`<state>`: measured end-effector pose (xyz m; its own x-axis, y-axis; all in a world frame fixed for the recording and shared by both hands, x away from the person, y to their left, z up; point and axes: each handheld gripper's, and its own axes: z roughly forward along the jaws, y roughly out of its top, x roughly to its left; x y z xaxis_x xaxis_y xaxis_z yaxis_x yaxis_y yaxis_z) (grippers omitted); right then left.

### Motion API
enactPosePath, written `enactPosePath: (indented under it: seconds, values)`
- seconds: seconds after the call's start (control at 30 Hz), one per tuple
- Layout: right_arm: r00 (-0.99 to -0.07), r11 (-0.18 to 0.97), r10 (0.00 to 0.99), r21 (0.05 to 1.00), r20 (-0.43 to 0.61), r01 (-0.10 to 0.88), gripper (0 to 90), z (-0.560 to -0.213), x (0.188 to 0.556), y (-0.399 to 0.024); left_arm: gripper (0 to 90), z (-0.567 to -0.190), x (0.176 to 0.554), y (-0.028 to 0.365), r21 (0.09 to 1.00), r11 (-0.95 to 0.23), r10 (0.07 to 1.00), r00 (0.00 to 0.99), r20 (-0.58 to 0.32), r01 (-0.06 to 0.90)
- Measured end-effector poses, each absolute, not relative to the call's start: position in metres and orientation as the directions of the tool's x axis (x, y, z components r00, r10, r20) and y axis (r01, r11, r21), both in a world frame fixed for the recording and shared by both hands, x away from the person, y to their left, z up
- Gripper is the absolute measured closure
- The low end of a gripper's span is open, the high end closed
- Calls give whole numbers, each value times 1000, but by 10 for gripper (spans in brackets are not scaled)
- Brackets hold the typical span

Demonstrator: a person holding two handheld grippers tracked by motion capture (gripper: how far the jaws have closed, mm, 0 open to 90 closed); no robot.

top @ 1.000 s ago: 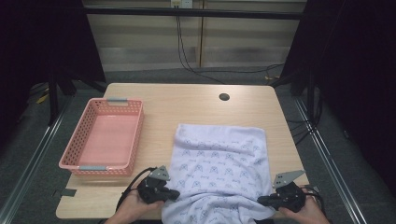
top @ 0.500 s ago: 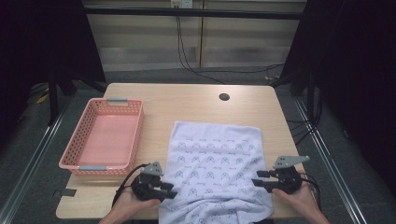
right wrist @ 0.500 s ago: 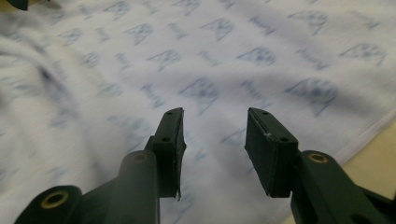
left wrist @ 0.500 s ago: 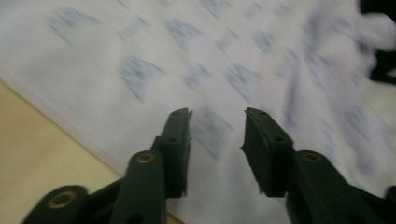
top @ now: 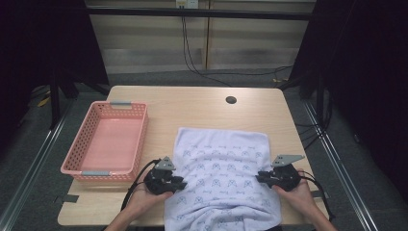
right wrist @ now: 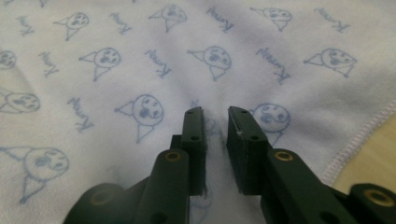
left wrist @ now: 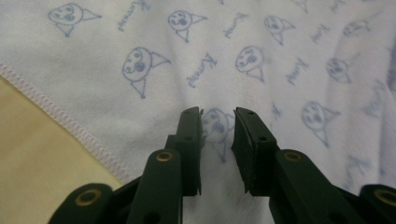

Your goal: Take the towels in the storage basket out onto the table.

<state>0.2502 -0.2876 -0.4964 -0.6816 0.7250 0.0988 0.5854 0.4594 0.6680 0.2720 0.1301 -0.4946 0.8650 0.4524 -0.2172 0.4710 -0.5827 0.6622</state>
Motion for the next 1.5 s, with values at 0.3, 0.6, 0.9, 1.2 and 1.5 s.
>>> enactPosePath:
  seconds: [0.3, 0.6, 0.9, 1.2, 1.5]
  values:
    - [-736, 506, 661, 636, 148, 583, 812, -492, 210, -285, 719, -492, 229, 142, 639, -615, 391, 883, -261, 461]
    - [-669, 408, 734, 712, 117, 572, 595, -472, 246, -296, 581, -476, 278, 131, 701, -511, 479, 842, -248, 497]
    - [-588, 383, 807, 711, 53, 590, 520, -476, 328, -304, 526, -480, 368, 118, 718, -410, 624, 747, -228, 562]
    - [-571, 369, 816, 684, 85, 629, 470, -499, 350, -308, 477, -492, 385, 127, 707, -393, 683, 701, -203, 588]
    - [-586, 366, 803, 685, 110, 630, 712, -502, 345, -307, 516, -501, 384, 130, 689, -417, 695, 696, -177, 592]
